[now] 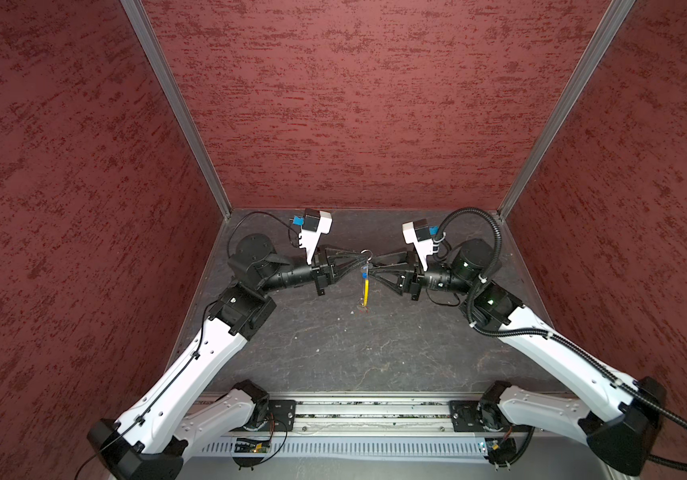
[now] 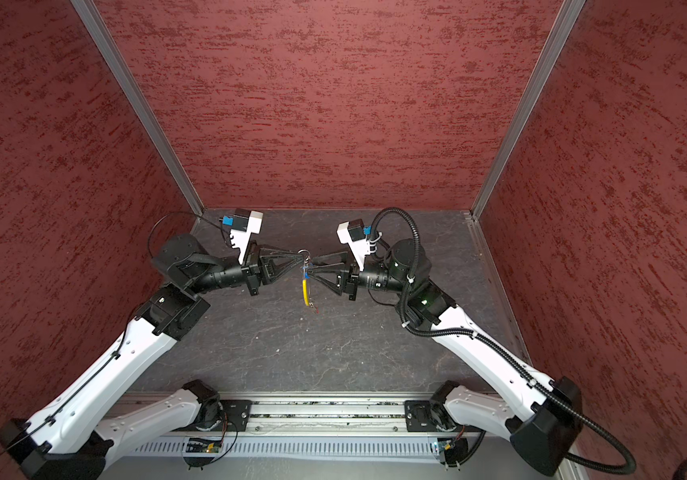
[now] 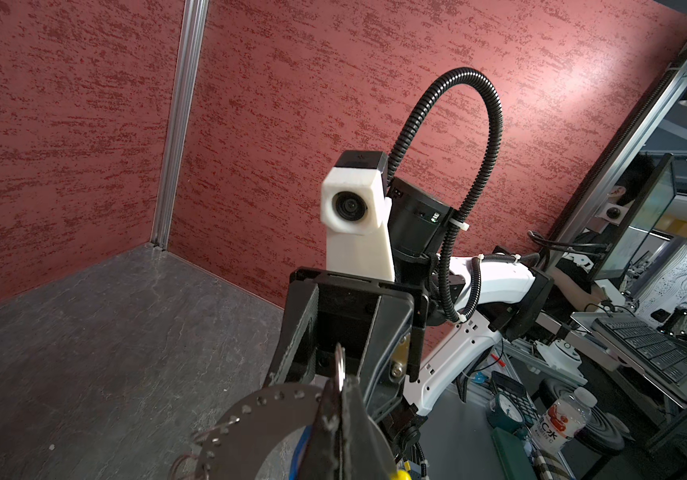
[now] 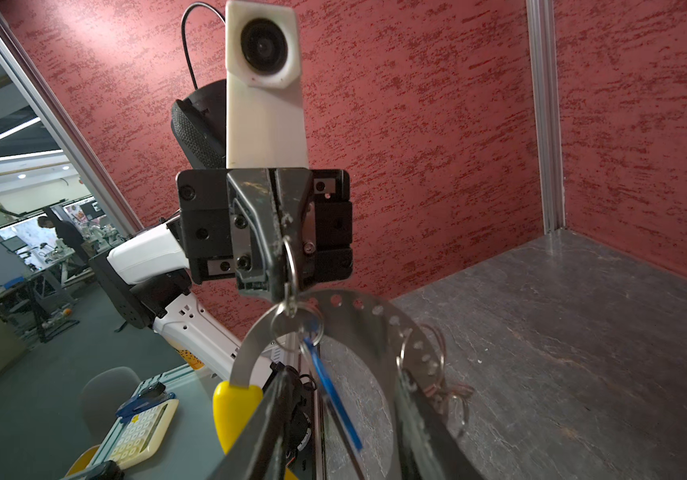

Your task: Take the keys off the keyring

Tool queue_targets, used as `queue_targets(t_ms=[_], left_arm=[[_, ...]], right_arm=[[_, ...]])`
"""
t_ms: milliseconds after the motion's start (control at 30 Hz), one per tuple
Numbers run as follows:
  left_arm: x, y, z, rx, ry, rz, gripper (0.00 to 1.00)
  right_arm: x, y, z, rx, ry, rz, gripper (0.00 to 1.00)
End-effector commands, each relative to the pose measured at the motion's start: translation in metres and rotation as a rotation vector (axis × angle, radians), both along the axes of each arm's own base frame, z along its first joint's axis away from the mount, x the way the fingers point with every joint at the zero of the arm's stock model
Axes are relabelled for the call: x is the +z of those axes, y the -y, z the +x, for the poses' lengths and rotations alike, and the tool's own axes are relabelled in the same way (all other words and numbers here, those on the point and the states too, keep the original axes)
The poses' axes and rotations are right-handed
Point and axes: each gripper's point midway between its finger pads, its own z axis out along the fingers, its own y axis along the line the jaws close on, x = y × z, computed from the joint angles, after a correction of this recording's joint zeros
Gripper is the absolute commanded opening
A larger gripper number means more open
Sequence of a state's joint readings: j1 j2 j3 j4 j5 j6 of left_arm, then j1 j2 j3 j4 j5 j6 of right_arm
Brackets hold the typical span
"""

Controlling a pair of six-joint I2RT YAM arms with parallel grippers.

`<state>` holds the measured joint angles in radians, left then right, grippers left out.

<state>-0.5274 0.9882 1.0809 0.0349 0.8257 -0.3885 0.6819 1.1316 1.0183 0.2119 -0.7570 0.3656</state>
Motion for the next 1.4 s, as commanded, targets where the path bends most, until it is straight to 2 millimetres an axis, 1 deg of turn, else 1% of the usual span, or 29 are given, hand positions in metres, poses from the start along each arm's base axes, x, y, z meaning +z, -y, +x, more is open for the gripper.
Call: queue_targets(t_ms=[0,200,700,900,1133,1367], left_arm=[[0.011,-0.001,-0.004,-0.003,0.042,-0.028,0.00],[0.009,-0.001,-0.002,0.003,0.034,-0.025,0.00],[0.003,-0.002,0.003,0.030,0.011,-0.010,0.00],[0.003,-0.003,0.002,0.031,0.013,-0.009,0.00],[0.002,-0.004,0.000,0.038,0.018,0.006,0.00],[-0.002,-0.007,-0.006,0.033,0.018,0.046,0.00]], right_arm=[[0.008,-0.004,-0.004,0.025,0.039,0.004,0.40],[0.016,-0.007,-0.006,0.037,0.057,0.025,0.29],[0.027,-0.007,-0.017,0.080,0.072,0.061,0.15],[0.027,-0.007,-0.018,0.084,0.071,0.059,0.01],[0.021,-0.004,-0.017,0.057,0.058,0.032,0.00],[0.013,0.004,-0.011,-0.021,0.077,-0.067,0.00]])
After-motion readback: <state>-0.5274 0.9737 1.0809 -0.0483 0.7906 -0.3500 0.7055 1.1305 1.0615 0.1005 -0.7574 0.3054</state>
